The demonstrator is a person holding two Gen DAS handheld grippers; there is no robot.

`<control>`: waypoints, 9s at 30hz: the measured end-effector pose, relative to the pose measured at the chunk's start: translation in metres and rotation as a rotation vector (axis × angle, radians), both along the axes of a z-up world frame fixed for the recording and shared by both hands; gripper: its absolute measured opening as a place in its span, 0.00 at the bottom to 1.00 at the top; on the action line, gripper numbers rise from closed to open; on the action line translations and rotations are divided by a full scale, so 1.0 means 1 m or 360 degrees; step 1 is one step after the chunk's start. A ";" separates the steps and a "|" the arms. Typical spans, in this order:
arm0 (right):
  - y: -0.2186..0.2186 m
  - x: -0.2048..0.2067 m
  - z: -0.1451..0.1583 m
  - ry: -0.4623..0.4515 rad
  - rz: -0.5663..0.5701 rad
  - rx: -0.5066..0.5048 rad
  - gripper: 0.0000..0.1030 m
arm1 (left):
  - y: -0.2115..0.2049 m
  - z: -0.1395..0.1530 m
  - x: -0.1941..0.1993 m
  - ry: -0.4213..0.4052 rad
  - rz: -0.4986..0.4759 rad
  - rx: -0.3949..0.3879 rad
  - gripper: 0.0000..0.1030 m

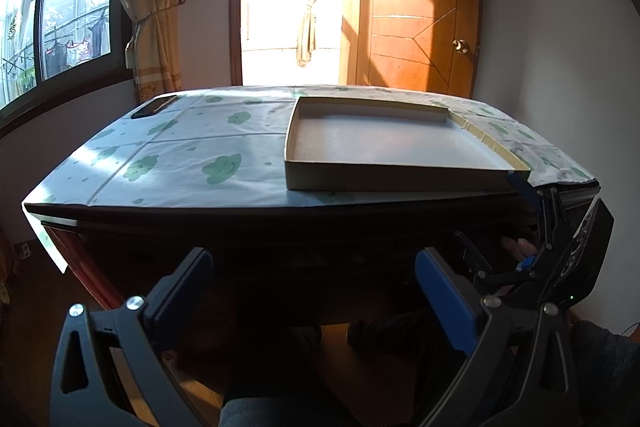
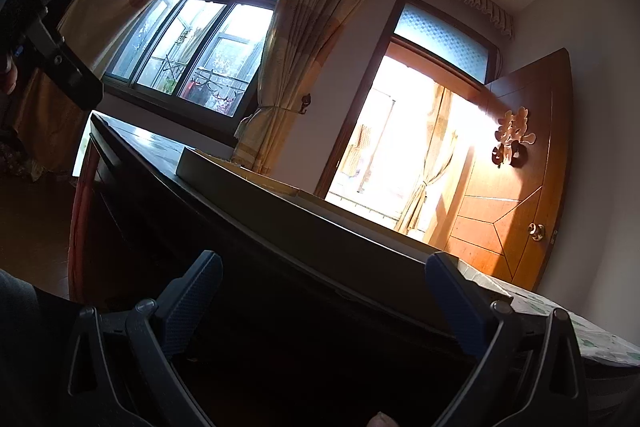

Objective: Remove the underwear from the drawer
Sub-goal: 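Hook the drawer edge with the right tool and pull the drawer open, then move both tools down into the open drawer over the clothes, then grasp the red cloth with the right tool while the left tool grasps beige underwear, then lift the red cloth with the right tool while the left tool lifts the beige underwear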

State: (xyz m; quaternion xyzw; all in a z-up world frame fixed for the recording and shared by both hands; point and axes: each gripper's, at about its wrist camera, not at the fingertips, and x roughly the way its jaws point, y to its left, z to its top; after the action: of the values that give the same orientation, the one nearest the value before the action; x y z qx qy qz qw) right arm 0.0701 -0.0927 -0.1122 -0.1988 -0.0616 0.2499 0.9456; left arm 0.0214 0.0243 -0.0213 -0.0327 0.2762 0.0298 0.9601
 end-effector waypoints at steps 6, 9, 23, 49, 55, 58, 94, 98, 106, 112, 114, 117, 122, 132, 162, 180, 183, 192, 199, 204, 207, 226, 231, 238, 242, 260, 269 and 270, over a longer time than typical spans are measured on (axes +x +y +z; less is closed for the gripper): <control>0.002 0.000 -0.009 -0.0054 0.0010 -0.0091 0.99 | 0.001 0.000 0.001 0.0004 0.0015 0.0001 1.00; 0.005 0.001 -0.010 -0.0062 0.0011 -0.0138 0.99 | 0.001 0.001 0.001 0.0002 0.0016 0.0002 1.00; 0.013 0.009 -0.012 -0.0010 0.0050 -0.0294 0.99 | 0.003 0.003 -0.004 -0.0004 0.0019 0.0000 1.00; 0.003 -0.008 -0.001 0.0217 0.0017 -0.0343 0.99 | 0.011 0.006 -0.008 -0.0012 0.0025 -0.0007 1.00; -0.001 -0.009 0.004 0.0305 0.0012 -0.0337 0.99 | 0.015 0.006 -0.008 -0.0013 0.0026 -0.0010 1.00; -0.003 -0.010 0.006 0.0343 0.0004 -0.0329 0.99 | 0.017 0.007 -0.009 -0.0019 0.0027 -0.0016 1.00; -0.013 -0.018 0.015 0.0883 -0.0025 -0.0328 0.99 | 0.029 0.019 -0.016 -0.0047 0.0026 -0.0032 1.00; -0.014 -0.021 0.016 0.0914 -0.0023 -0.0333 0.99 | 0.030 0.022 -0.018 -0.0052 0.0029 -0.0031 1.00; -0.015 -0.022 0.015 0.1008 -0.0017 -0.0360 0.99 | 0.028 0.024 -0.018 -0.0041 0.0013 -0.0007 1.00; -0.016 -0.026 0.016 0.1063 0.0016 -0.0382 0.99 | 0.028 0.023 -0.018 -0.0025 0.0004 -0.0001 1.00; -0.014 -0.028 0.015 0.1067 0.0019 -0.0401 0.99 | 0.027 0.022 -0.017 -0.0018 0.0000 0.0006 1.00; -0.011 -0.031 0.014 0.1079 0.0032 -0.0421 0.99 | 0.025 0.022 -0.018 -0.0013 -0.0006 0.0012 1.00; -0.008 -0.027 0.012 0.1114 0.0035 -0.0471 0.99 | 0.023 0.023 -0.018 -0.0003 -0.0009 0.0029 1.00; -0.002 -0.026 0.008 0.1152 0.0046 -0.0551 0.99 | 0.023 0.022 -0.016 0.0027 -0.0014 0.0055 1.00; -0.018 -0.018 0.009 0.1242 -0.0013 -0.0364 0.99 | 0.025 -0.006 -0.001 0.0188 -0.0010 0.0090 1.00; 0.036 -0.006 0.026 0.1473 -0.0016 -0.0401 0.99 | 0.046 -0.034 0.013 0.0347 0.0089 0.0064 1.00; 0.047 0.002 0.026 0.1597 0.0008 -0.0314 0.99 | 0.051 -0.035 0.013 0.0354 0.0109 0.0051 1.00; 0.094 0.012 0.015 0.1748 0.0065 -0.0363 0.99 | 0.056 -0.043 0.017 0.0402 0.0108 0.0006 1.00; 0.116 0.026 -0.023 0.1989 0.0044 -0.0477 0.88 | 0.057 -0.045 0.018 0.0414 0.0107 -0.0009 1.00; 0.114 0.030 -0.026 0.2036 0.0041 -0.0508 0.61 | 0.054 -0.045 0.018 0.0410 0.0088 -0.0007 1.00; 0.103 0.030 -0.019 0.2008 0.0079 -0.0432 0.40 | 0.052 -0.045 0.017 0.0408 0.0066 -0.0007 0.99; 0.000 0.025 0.036 0.1876 0.0227 0.0164 0.18 | 0.003 -0.079 0.036 0.0675 -0.0116 0.0093 0.76; -0.016 0.023 0.060 0.1765 0.0236 0.0258 0.16 | -0.003 -0.093 0.045 0.0796 -0.0144 0.0090 0.71; -0.025 0.022 0.063 0.1644 -0.0032 -0.0067 0.16 | -0.008 -0.109 0.058 0.0910 -0.0153 0.0124 0.67; -0.024 0.027 0.038 0.1687 -0.0087 -0.0180 0.19 | -0.010 -0.114 0.064 0.0967 -0.0165 0.0148 0.62; -0.031 0.047 0.005 0.1949 -0.0054 -0.0052 0.35 | -0.027 -0.131 0.062 0.1062 -0.0275 0.0240 0.31; -0.029 0.033 0.012 0.1830 0.0026 -0.0031 0.25 | -0.014 -0.123 0.043 0.0946 -0.0283 0.0133 0.22; -0.030 0.032 0.013 0.1819 0.0031 -0.0021 0.25 | -0.011 -0.120 0.036 0.0922 -0.0282 0.0122 0.22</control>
State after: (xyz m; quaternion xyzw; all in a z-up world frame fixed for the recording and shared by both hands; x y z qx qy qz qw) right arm 0.1019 -0.1227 -0.0991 -0.0373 0.4594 0.3268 0.8251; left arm 0.0570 0.0131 -0.1409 0.0377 0.5390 -0.0354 0.8407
